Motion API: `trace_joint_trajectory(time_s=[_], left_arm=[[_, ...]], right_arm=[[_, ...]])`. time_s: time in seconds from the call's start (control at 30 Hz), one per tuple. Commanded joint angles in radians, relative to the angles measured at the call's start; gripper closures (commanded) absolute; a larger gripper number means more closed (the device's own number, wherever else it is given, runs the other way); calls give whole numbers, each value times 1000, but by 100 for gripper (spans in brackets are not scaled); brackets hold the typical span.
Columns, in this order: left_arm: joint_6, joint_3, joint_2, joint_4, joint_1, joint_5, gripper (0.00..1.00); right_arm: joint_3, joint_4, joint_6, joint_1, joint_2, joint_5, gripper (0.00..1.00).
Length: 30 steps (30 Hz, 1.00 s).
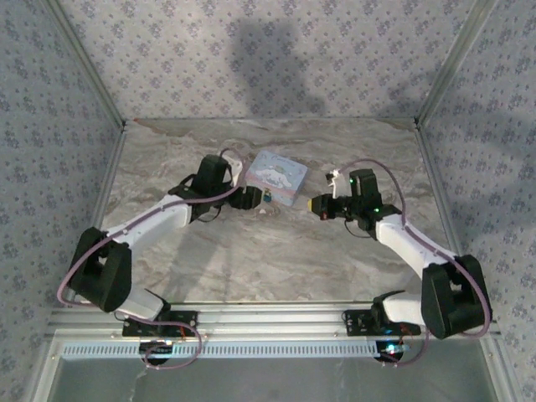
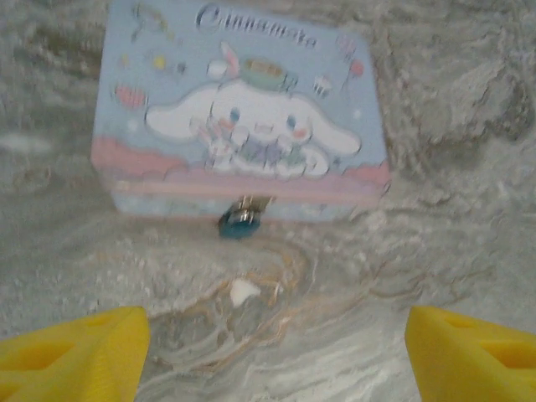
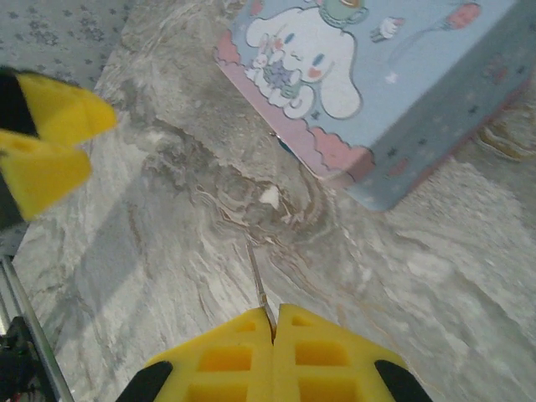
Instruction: Unlock the padlock with the key
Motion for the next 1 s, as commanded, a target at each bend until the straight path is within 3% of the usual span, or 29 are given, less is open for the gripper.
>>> trace_joint_trajectory(time_s=[0.0,0.2,0.53,0.97], left_arm=[[-43,-59,-28,149,6,45,19],[-63,-94,55,232,11,116,19],[-43,-86,150,313,11,115,20],[-15,-80,237,399,12,111,23]], right_arm=[[78,76,41,29,72,-39,100],[192,191,101,41,250,-85,100],[392,231,127,34,518,-110,100],[377,213,97,20,624,-118,100]])
